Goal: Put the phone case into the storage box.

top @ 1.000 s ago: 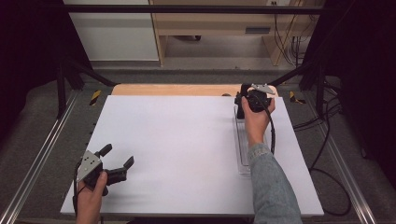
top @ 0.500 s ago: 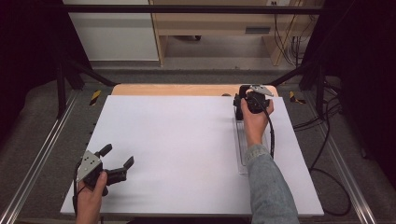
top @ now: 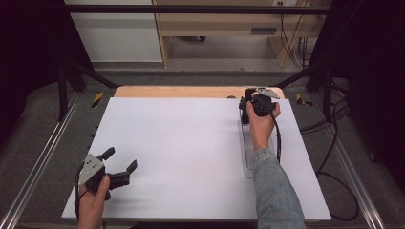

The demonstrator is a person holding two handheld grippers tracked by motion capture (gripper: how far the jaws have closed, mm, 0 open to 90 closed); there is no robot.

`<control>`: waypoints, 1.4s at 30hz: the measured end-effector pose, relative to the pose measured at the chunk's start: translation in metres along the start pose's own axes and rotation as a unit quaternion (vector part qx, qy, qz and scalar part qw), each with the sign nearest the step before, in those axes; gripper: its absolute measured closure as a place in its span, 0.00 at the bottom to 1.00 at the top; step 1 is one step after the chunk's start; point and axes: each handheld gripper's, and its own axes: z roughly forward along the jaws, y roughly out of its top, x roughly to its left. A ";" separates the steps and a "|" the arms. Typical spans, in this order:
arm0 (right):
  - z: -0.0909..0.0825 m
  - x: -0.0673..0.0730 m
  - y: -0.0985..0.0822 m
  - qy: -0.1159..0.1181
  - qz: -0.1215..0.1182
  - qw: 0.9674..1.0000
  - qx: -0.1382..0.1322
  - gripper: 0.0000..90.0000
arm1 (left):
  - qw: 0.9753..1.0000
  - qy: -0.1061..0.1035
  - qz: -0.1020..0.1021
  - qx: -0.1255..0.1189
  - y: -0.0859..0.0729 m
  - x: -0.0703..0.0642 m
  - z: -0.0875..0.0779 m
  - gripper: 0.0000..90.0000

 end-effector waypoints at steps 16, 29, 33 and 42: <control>0.002 0.004 -0.001 0.002 -0.003 1.000 0.004 0.14 | 1.000 0.000 0.013 0.003 0.001 -0.002 0.000 0.04; 0.002 0.005 -0.001 0.002 -0.005 1.000 0.006 0.13 | 1.000 0.000 0.015 0.005 0.001 -0.003 0.001 0.04; 0.002 0.006 0.000 0.003 -0.005 1.000 0.008 0.13 | 1.000 -0.002 0.015 0.006 0.000 -0.003 0.001 0.04; 0.002 0.005 -0.001 0.007 -0.006 1.000 0.015 0.06 | 1.000 -0.003 0.015 0.006 0.000 -0.003 0.001 0.04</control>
